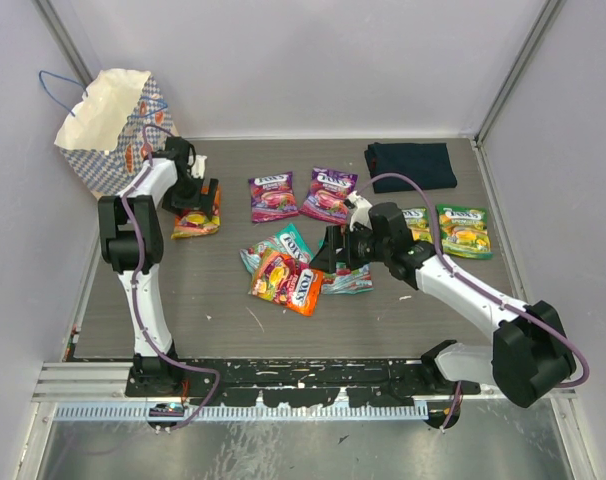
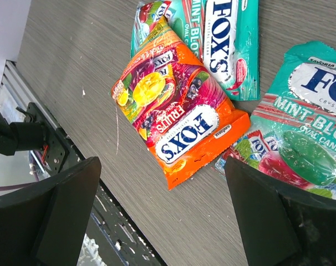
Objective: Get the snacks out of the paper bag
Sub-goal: Adjust the snack at the center of the board.
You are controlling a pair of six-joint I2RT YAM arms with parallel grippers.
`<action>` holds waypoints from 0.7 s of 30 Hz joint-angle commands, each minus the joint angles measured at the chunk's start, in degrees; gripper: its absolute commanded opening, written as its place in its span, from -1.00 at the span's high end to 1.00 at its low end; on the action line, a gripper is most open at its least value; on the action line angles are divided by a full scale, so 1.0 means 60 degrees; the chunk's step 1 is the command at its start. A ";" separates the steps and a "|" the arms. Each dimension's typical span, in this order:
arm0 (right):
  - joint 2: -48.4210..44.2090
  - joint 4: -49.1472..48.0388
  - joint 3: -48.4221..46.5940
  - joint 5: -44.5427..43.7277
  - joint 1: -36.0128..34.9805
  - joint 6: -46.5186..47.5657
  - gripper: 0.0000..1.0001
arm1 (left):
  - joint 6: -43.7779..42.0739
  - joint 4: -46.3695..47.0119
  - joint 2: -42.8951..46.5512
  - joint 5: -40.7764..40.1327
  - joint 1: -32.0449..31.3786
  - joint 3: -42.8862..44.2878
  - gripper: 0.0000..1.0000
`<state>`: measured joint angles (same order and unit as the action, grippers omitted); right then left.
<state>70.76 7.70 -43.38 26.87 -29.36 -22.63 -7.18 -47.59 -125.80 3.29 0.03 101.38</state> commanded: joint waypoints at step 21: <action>0.0175 -0.1672 0.0656 0.0389 0.0104 -0.0542 -1.00 | -0.0060 0.0474 0.0579 0.0139 0.0112 -0.0779 -1.00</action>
<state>71.94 1.76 -39.18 28.38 -29.02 -25.02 -7.40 -46.28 -124.75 3.29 0.03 99.83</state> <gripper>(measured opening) 0.999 0.998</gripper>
